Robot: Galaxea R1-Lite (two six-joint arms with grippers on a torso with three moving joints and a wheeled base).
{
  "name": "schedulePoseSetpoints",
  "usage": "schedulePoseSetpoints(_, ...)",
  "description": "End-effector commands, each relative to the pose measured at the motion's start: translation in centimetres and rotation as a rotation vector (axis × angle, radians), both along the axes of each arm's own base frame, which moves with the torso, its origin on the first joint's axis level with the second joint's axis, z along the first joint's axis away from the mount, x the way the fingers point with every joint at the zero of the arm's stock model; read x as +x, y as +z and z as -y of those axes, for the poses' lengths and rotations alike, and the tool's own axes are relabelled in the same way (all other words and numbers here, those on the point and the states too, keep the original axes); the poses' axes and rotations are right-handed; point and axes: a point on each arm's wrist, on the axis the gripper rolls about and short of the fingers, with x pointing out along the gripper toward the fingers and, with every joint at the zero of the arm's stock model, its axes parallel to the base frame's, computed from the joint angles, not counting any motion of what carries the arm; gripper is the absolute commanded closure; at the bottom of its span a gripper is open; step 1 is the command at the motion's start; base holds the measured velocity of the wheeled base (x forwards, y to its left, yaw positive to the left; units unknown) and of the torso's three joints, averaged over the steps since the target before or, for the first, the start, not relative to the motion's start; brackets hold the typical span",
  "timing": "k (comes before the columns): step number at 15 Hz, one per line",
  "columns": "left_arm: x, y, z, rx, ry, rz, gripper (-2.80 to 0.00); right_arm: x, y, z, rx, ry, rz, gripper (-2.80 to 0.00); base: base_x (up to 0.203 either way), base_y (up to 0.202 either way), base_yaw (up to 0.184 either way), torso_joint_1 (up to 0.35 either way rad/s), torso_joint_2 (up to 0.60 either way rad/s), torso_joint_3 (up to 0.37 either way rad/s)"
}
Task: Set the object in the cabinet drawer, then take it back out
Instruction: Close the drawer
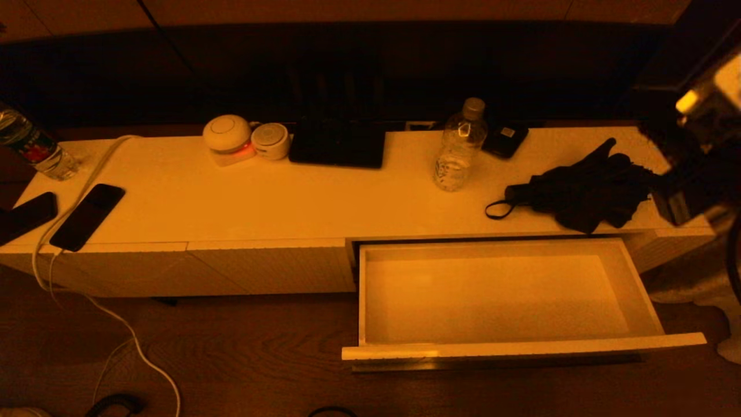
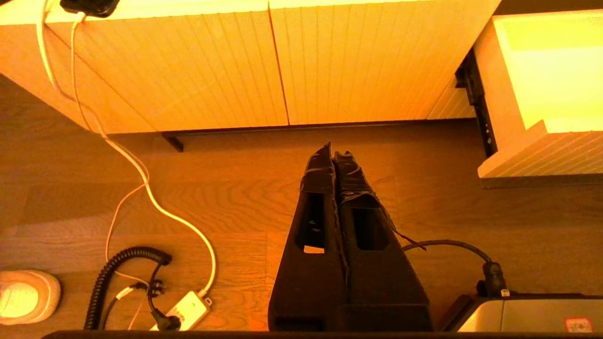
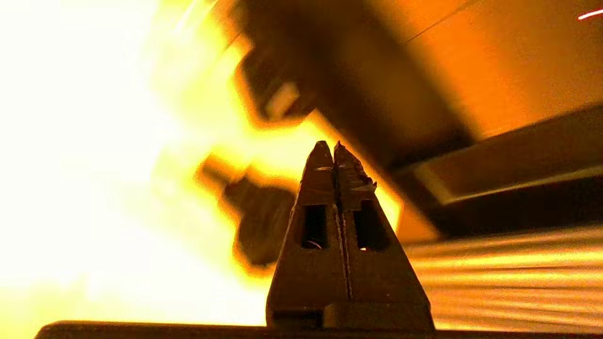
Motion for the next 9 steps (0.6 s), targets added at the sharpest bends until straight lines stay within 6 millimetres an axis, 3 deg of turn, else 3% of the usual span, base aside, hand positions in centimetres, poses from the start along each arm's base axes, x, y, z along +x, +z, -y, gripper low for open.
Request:
schedulePoseSetpoints(1, 0.0, 0.0, 0.0, 0.0, 0.0, 0.0, 0.0, -1.7, -2.8, 1.5, -0.127, 0.012, -0.19, 0.0, 0.0, 0.0, 0.0, 0.0, 0.0, 0.0)
schedulePoseSetpoints(5, 0.0, 0.0, 0.0, 0.0, 0.0, 0.0, 0.0, -1.5, -7.6, 1.2, -0.257, 0.162, -0.452, 0.0, 0.0, 0.0, 0.0, 0.0, 0.0, 0.0)
schedulePoseSetpoints(9, 0.0, 0.0, 0.0, 0.0, 0.0, 0.0, 0.0, 0.0, -12.6, 0.3, -0.305, 0.411, -0.691, 0.0, 0.0, 0.0, 0.0, 0.0, 0.0, 0.0)
